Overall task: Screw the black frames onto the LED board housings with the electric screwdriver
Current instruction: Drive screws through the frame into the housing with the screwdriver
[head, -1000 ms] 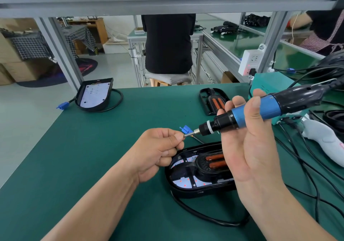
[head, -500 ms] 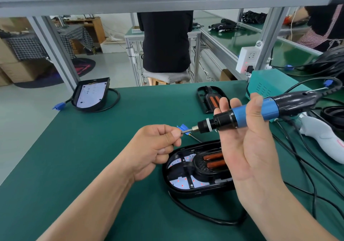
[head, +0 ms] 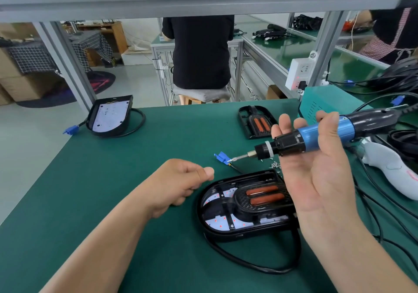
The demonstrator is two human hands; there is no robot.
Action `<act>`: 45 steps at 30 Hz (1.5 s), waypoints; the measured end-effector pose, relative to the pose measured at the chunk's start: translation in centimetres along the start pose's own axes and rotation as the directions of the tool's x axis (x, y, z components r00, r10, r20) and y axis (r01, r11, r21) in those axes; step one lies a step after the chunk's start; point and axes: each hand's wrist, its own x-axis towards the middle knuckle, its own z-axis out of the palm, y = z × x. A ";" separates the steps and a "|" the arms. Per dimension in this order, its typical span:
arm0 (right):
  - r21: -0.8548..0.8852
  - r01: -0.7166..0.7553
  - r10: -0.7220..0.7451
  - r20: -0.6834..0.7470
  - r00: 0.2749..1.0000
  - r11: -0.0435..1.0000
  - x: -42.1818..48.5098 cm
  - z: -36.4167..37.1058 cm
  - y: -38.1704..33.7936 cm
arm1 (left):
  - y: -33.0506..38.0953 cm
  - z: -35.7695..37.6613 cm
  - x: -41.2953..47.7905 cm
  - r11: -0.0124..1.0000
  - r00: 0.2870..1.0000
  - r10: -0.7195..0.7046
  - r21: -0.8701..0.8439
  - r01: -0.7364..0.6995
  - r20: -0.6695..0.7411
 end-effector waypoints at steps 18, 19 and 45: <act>-0.135 0.039 -0.045 -0.043 0.998 0.990 2.0 -1.5 -2.5 | -0.3 -0.9 0.2 0.960 0.988 0.137 0.257 -0.114 -0.071; -0.148 0.042 -0.046 -0.023 0.999 0.988 2.0 -1.6 -2.6 | -0.4 -1.1 0.3 0.960 0.984 0.147 0.253 -0.118 -0.099; -0.357 0.130 -0.009 0.323 0.946 0.925 0.3 -0.6 -2.4 | -0.8 -1.4 0.6 0.937 0.960 0.209 0.318 -0.143 -0.185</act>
